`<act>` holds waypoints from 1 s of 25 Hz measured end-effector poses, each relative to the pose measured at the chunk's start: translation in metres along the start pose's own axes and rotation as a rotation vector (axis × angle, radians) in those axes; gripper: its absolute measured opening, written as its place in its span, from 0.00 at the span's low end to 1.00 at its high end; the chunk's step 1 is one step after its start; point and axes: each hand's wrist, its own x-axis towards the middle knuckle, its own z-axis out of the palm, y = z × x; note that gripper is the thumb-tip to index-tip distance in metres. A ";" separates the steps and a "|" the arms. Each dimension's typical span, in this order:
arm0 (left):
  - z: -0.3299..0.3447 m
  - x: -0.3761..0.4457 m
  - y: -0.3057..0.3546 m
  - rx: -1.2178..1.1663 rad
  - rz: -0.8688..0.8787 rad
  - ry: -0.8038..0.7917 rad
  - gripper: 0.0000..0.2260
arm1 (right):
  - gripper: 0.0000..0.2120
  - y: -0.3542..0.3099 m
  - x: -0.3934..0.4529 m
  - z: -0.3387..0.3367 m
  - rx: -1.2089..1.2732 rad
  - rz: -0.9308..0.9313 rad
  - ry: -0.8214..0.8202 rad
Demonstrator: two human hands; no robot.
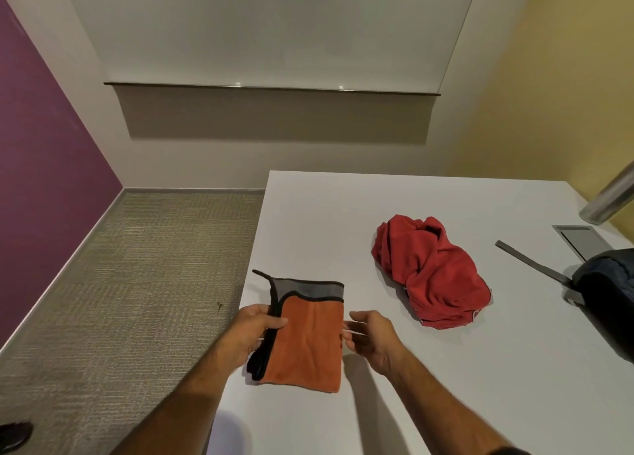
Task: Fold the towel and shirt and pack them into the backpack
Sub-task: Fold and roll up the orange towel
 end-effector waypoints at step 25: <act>-0.031 -0.018 -0.081 0.439 0.307 0.254 0.14 | 0.20 0.097 -0.004 -0.034 -0.822 -0.368 -0.156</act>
